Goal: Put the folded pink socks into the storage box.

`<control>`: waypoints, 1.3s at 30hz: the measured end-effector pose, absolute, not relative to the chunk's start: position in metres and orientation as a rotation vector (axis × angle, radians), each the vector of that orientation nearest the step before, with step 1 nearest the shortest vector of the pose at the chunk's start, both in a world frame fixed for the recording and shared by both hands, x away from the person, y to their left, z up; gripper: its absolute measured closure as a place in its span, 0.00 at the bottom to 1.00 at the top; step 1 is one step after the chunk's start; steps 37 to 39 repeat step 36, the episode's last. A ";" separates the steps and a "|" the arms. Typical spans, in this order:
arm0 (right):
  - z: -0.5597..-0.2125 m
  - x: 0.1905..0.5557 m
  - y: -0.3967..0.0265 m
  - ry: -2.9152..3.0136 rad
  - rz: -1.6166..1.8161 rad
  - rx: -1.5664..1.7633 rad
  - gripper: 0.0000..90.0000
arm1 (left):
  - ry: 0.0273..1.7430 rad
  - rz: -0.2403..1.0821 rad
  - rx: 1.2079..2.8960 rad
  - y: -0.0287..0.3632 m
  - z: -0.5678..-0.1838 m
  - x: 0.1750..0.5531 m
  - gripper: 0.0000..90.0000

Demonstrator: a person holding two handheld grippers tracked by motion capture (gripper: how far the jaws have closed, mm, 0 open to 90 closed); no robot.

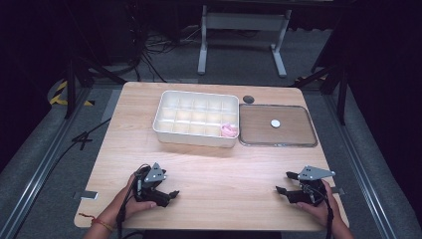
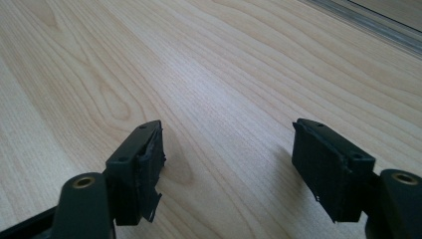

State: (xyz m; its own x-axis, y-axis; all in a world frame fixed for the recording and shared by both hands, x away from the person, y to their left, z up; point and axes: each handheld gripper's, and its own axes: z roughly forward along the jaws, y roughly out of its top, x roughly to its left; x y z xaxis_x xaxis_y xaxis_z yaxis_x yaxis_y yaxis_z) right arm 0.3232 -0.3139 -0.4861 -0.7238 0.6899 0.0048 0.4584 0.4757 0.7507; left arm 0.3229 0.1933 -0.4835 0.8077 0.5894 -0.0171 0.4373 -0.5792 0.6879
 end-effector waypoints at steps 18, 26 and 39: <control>-0.486 0.323 -0.314 2.424 1.096 0.983 0.31 | 0.750 0.279 2.282 0.193 -0.483 0.324 0.14; -0.486 0.323 -0.314 2.423 1.097 0.984 0.31 | 0.750 0.279 2.282 0.193 -0.483 0.324 0.14; -0.486 0.323 -0.314 2.424 1.098 0.985 0.30 | 0.749 0.278 2.283 0.193 -0.483 0.324 0.13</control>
